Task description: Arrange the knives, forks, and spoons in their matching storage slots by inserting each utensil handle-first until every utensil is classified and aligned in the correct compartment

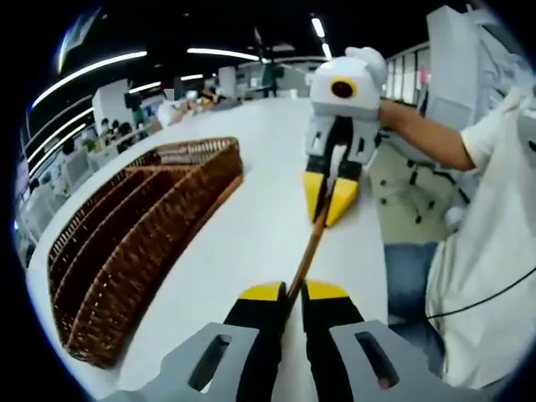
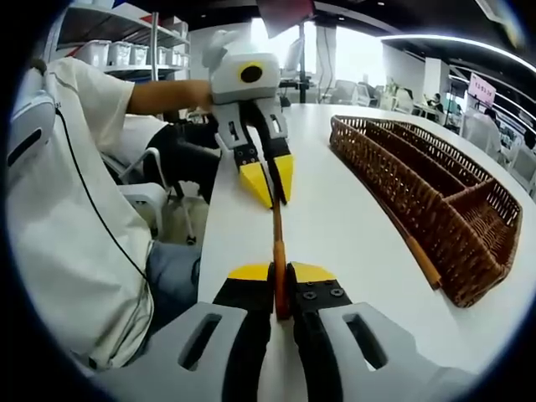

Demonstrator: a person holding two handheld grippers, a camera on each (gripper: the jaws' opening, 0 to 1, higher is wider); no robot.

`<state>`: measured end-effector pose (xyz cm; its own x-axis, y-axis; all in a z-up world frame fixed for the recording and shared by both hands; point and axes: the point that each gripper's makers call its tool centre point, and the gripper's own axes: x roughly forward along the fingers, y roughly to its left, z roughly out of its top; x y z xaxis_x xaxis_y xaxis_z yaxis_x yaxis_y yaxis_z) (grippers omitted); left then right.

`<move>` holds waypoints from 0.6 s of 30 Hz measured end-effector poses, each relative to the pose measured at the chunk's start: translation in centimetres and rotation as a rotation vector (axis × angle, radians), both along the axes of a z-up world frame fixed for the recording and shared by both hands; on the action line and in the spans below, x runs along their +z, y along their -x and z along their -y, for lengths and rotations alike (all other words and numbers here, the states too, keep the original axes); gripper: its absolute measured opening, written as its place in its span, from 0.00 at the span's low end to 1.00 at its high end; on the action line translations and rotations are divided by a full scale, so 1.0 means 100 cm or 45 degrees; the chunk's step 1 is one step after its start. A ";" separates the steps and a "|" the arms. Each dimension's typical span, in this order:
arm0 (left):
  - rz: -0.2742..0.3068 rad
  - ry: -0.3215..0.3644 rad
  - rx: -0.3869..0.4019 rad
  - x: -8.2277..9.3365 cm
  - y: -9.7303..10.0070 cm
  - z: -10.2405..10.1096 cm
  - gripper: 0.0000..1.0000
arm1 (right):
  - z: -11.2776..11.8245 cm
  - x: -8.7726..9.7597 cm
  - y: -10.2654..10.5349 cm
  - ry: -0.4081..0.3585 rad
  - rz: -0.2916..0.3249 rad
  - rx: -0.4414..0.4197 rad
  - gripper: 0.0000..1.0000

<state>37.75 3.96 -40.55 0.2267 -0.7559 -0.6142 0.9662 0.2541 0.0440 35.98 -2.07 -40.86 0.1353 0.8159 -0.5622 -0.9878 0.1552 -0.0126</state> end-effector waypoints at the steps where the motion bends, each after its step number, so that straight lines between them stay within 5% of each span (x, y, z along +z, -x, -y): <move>1: -0.001 -0.004 -0.003 0.000 0.000 0.000 0.05 | 0.000 0.000 0.000 0.001 -0.003 -0.002 0.07; 10: -0.021 -0.025 -0.025 0.010 0.012 0.003 0.04 | -0.004 0.000 -0.002 0.049 0.044 0.007 0.13; 18: -0.025 -0.016 -0.039 0.023 0.010 0.005 0.03 | -0.010 0.002 -0.009 0.149 0.002 0.029 0.17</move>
<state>36.79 3.41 -38.23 0.1914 -0.7543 -0.6280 0.9743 0.2236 0.0283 36.90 -1.09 -40.69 0.1181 0.7475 -0.6536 -0.9911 0.1297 -0.0307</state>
